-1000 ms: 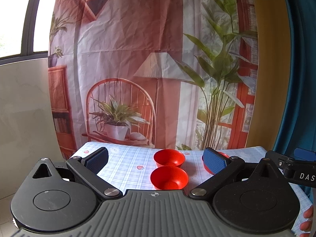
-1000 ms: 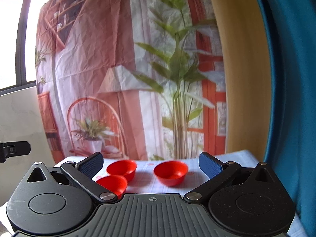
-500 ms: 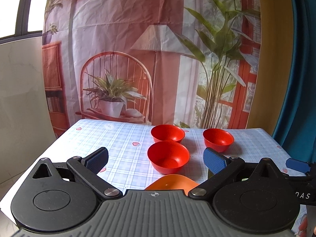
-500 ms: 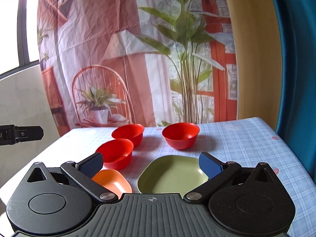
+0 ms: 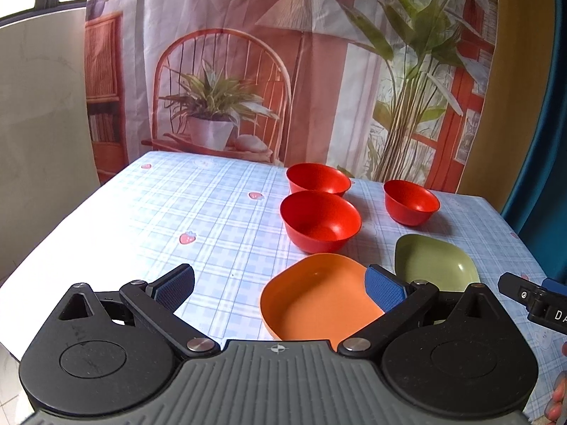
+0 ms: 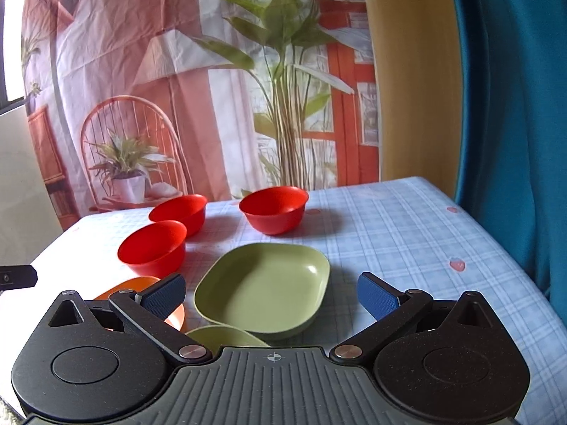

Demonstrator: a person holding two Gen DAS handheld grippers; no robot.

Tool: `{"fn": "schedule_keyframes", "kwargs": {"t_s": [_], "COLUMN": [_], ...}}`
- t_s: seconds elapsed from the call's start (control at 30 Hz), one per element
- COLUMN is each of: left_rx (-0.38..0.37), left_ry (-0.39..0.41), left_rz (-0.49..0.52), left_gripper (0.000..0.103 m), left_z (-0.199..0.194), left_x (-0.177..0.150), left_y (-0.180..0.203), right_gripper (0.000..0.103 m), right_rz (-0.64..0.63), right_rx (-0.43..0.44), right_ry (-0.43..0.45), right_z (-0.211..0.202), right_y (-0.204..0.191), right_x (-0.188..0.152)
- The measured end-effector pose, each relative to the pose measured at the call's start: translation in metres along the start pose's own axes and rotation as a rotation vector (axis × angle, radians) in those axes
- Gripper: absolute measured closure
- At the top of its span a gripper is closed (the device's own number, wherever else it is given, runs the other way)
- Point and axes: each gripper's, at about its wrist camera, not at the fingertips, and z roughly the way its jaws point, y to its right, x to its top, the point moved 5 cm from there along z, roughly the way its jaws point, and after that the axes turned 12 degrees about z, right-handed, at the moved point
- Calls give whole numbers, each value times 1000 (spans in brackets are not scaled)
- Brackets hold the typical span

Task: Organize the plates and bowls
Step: 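Move the left tool toward the rim of an olive-green plate, then close the left gripper on the green plate's rim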

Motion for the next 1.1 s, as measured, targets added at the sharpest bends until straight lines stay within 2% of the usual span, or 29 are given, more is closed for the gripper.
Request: {"fn": "schedule_keyframes", "kwargs": {"t_s": [0.13,0.33,0.5,0.6,0.67,0.83,1.0,1.1], "left_rx": [-24,-45,-111,-161,-196,-253,-274,-276], "left_ry": [-11,-30,-31,-43,-57,-77,-104,-135], "left_rz": [-4,3,52,80,96,138,138,123], "left_gripper": [0,2,6,9,13,18,21,24], "left_z": [4,10,11,14,16,16,19,23], "left_x": [-5,-10,-14,-19,-23,-31,-35,-39], "left_y": [3,10,26,38,45,60,64,63], "right_gripper": [0,0,1,6,11,12,21,22], "right_rz": [-4,-6,15,3,3,6,-5,3], "right_rx": [2,-43,-82,-122,-111,-83,-55,-43], "right_ry": [-41,-107,-164,-201,-211,-209,-219,-226], "right_z": [6,14,20,25,26,23,22,22], "right_y": [2,2,11,12,12,14,18,21], "right_x": [-6,-18,-29,-35,-36,-35,-31,-31]}}
